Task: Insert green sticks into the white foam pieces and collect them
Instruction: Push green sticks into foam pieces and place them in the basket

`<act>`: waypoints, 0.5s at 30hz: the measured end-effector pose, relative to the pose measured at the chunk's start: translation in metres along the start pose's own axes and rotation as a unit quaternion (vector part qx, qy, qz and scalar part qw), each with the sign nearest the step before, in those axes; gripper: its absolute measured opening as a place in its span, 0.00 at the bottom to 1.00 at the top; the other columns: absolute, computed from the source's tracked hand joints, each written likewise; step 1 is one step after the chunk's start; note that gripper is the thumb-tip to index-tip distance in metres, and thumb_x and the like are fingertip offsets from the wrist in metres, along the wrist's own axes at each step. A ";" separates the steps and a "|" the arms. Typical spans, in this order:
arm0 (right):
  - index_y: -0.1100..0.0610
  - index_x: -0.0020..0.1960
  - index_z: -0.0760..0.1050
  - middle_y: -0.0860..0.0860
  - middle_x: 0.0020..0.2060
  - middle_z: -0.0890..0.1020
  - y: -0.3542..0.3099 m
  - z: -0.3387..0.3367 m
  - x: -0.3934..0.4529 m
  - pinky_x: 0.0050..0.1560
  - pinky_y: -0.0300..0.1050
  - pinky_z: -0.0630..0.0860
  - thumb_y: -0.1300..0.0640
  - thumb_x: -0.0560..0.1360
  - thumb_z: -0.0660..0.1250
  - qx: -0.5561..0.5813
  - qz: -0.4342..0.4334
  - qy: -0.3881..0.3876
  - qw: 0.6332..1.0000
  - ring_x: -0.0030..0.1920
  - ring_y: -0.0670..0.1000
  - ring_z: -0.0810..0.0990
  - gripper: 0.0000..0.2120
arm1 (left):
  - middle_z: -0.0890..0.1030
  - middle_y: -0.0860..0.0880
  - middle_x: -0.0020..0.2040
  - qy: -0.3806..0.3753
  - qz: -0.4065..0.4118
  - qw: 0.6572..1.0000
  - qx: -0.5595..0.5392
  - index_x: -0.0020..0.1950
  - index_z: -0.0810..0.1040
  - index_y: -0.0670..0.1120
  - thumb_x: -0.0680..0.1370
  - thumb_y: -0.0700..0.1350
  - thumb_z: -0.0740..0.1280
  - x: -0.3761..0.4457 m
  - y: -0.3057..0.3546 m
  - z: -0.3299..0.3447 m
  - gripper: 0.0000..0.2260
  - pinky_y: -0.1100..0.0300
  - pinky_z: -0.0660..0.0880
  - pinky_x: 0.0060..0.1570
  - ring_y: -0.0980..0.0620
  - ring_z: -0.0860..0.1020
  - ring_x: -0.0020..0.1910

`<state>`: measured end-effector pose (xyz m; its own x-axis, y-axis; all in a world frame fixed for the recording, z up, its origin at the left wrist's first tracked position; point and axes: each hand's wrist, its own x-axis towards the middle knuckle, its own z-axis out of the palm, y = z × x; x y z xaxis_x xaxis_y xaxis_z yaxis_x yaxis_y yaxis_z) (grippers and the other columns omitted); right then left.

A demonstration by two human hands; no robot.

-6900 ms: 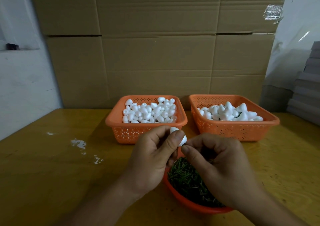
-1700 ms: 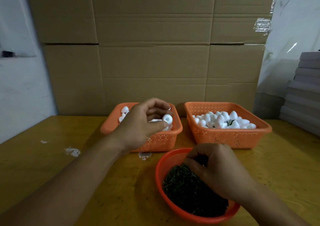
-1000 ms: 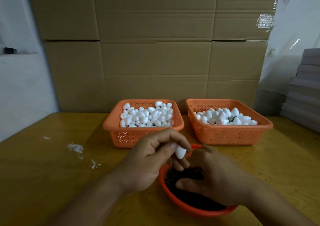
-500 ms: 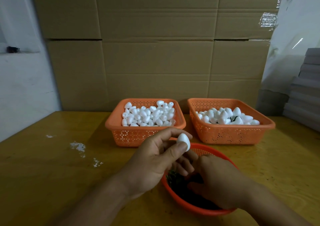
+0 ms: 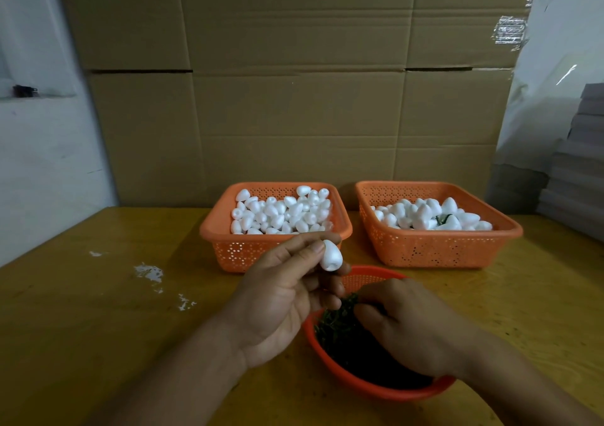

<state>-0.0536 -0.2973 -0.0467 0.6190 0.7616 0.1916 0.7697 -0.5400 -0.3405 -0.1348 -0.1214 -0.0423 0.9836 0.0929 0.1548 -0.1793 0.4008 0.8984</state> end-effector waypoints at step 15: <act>0.62 0.25 0.63 0.58 0.30 0.76 -0.001 -0.007 0.001 0.29 0.55 0.69 0.58 0.69 0.63 0.193 -0.065 0.094 0.975 0.28 0.59 0.72 0.17 | 0.82 0.40 0.44 0.030 -0.032 0.999 0.008 0.59 0.79 0.37 0.76 0.46 0.66 -0.001 0.001 0.001 0.16 0.59 0.77 0.34 0.49 0.79 0.36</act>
<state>-0.0525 -0.2985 -0.0401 0.5656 0.7158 0.4096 0.7505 -0.2410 -0.6153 -0.1355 -0.1217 -0.0414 0.9898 0.1230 0.0723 -0.1155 0.3932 0.9122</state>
